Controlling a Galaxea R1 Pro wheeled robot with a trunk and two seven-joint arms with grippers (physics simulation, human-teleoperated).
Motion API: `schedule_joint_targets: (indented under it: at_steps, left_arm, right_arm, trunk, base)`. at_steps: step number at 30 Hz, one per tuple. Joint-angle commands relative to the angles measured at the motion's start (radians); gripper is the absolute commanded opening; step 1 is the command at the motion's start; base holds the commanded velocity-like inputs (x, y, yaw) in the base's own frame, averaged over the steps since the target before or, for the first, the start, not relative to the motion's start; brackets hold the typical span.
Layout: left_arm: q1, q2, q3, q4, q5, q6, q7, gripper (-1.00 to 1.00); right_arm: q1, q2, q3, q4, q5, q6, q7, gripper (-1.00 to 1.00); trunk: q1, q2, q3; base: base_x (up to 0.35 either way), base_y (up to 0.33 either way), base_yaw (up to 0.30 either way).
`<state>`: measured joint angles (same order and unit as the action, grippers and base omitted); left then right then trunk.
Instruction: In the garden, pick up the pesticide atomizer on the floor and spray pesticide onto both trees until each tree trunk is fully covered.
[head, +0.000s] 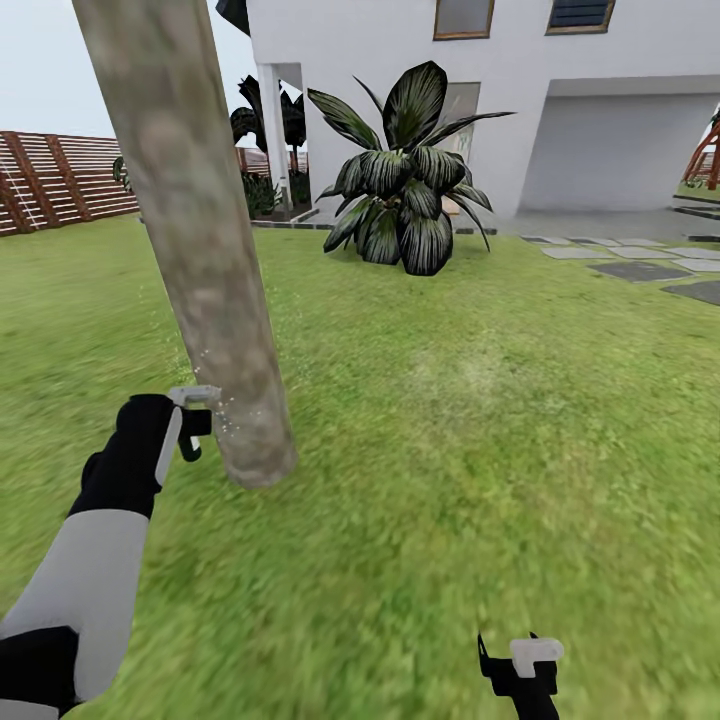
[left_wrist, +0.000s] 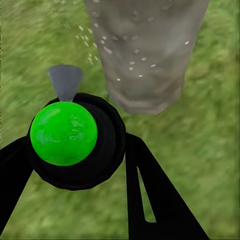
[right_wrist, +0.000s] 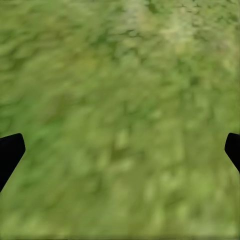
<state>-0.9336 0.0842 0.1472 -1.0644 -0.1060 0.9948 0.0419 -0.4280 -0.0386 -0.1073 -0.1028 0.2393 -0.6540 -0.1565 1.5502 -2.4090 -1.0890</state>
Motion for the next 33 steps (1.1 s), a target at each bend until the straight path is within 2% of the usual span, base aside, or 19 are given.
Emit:
schedule_joint_targets:
  at_steps: [1,4,6,8,10,12,14,18,22,25,29,33]
  left_arm:
    - [0.003,0.005,-0.001,0.0,0.0,0.0,0.0,-1.0]
    - [0.009,0.01,-0.002,0.0,-0.001,0.002,-0.001,-1.0]
    - [0.012,0.002,-0.003,-0.002,-0.001,0.002,-0.001,-1.0]
    - [0.012,-0.001,-0.026,-0.002,-0.001,0.003,-0.001,-1.0]
    - [0.009,-0.003,-0.064,-0.003,0.001,0.007,-0.004,-1.0]
    - [0.006,-0.004,-0.07,-0.003,0.002,0.009,-0.033,-1.0]
    - [0.003,-0.002,-0.072,-0.003,0.001,0.01,-0.07,-1.0]
    - [-0.001,0.002,-0.073,-0.003,-0.002,0.01,-0.081,-1.0]
    - [-0.003,0.018,-0.063,-0.002,-0.006,0.01,-0.082,-1.0]
    - [-0.005,0.038,-0.04,-0.003,-0.004,0.01,-0.082,-1.0]
    - [-0.004,0.021,-0.047,-0.038,-0.002,0.011,-0.082,-1.0]
    - [-0.006,0.027,-0.047,-0.074,-0.003,0.012,-0.082,-1.0]
  right_arm:
    - [0.0,0.0,0.0,0.0,0.0,0.0,0.0,1.0]
    - [0.0,0.0,0.0,0.0,0.0,0.0,0.0,1.0]
    - [0.0,0.0,0.0,0.0,0.0,0.001,0.0,1.0]
    - [0.0,0.0,0.0,0.0,0.0,0.001,0.0,1.0]
    - [0.0,0.0,0.0,0.0,0.0,0.0,0.0,1.0]
    - [0.0,0.0,0.0,0.0,0.0,0.0,0.0,1.0]
    - [0.0,0.0,0.0,0.0,0.0,0.001,0.0,1.0]
    - [0.0,-0.001,0.0,0.0,0.0,0.001,0.0,1.0]
    - [0.0,0.0,0.0,0.0,0.0,0.001,0.0,1.0]
    - [0.0,0.0,0.0,-0.001,0.0,0.001,0.0,1.0]
    - [0.0,0.0,0.0,-0.001,0.0,0.001,0.0,1.0]
    - [0.0,0.0,0.0,-0.001,0.0,0.001,0.0,1.0]
  trunk:
    - [0.0,0.0,0.0]
    - [0.0,0.0,0.0]
    - [0.0,0.0,0.0]
    - [0.0,0.0,0.0]
    - [0.0,0.0,0.0]
    - [0.0,0.0,0.0]
    - [0.0,0.0,0.0]
    - [0.0,0.0,0.0]
    - [0.0,0.0,0.0]
    - [0.0,0.0,0.0]
    - [0.0,0.0,0.0]
    - [0.0,0.0,0.0]
  base:
    - [0.1,0.0,0.0]
    - [0.191,0.0,0.0]
    - [0.052,0.0,0.0]
    - [0.015,0.0,0.0]
    - [0.003,0.0,0.0]
    - [0.0,0.0,0.0]
    - [-0.039,0.0,0.0]
    - [-0.17,0.0,0.0]
    - [-0.01,0.0,0.0]
    - [-0.001,0.0,0.0]
    - [-0.171,0.0,0.0]
    - [-0.049,0.0,0.0]
